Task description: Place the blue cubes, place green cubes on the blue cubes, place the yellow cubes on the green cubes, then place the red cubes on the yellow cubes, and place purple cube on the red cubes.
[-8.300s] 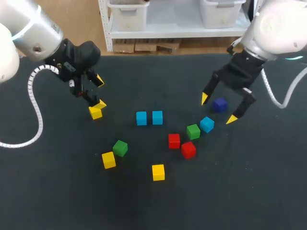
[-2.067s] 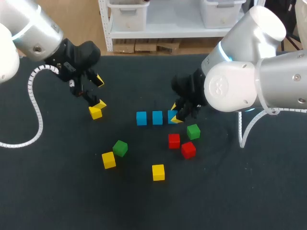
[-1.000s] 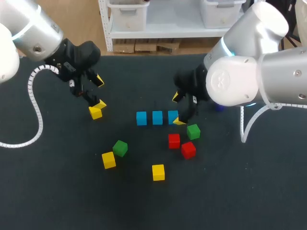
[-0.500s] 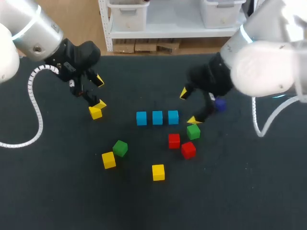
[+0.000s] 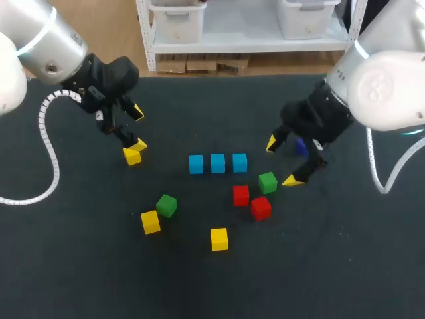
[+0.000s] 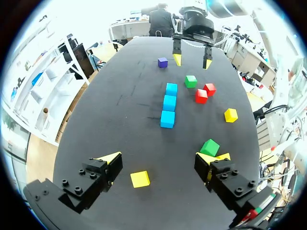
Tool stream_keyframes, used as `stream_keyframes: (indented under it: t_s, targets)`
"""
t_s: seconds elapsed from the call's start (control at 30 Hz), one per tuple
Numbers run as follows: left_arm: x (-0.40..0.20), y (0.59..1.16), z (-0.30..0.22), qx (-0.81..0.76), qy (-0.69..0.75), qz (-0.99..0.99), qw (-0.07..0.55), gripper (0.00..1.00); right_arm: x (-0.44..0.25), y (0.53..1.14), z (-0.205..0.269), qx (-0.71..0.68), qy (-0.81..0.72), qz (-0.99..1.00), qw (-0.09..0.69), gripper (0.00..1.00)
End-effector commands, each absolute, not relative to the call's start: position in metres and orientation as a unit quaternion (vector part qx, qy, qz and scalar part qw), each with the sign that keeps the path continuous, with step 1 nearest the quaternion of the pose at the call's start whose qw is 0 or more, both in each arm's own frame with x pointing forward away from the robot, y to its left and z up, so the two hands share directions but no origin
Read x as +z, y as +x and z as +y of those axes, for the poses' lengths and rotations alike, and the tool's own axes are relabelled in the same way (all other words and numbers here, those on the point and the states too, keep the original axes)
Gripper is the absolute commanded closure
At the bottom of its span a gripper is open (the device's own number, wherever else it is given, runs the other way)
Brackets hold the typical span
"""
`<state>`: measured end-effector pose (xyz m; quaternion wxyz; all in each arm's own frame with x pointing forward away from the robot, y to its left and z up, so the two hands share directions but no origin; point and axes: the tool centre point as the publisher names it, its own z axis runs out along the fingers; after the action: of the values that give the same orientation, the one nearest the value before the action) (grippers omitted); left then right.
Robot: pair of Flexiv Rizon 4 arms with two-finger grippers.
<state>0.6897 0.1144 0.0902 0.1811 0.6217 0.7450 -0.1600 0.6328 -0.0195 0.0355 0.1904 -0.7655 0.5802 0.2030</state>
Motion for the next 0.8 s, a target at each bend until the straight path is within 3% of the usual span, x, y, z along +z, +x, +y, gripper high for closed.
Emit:
stream_keyframes:
  t_s: [0.03,0.23,0.53,0.57,0.6,0.67,0.8]
  targets:
    - [0.09,0.689,0.116,-0.161,0.622,0.744,0.183,0.0,0.024,0.629,-0.015,0.206,-0.767,0.576,0.193,0.0]
    - [0.09,0.689,0.116,-0.161,0.622,0.744,0.183,0.0,0.004,0.628,-0.01,0.213,-0.764,0.578,0.191,0.0]
    - [0.09,0.689,0.116,-0.161,0.622,0.744,0.183,0.0,-0.007,0.634,-0.01,0.217,-0.771,0.57,0.186,0.25]
    - [0.09,0.689,0.116,-0.161,0.622,0.744,0.183,0.0,-0.008,0.635,-0.011,0.216,-0.772,0.568,0.185,0.33]
    - [0.09,0.689,0.116,-0.161,0.622,0.744,0.183,0.0,-0.008,0.635,-0.011,0.216,-0.773,0.567,0.185,0.51]
    - [0.09,0.689,0.116,-0.161,0.622,0.744,0.183,0.0,-0.007,0.637,-0.012,0.215,-0.776,0.564,0.185,0.58]
    - [0.09,0.689,0.116,-0.161,0.622,0.744,0.183,0.0,-0.005,0.638,-0.014,0.213,-0.777,0.563,0.183,1.0]
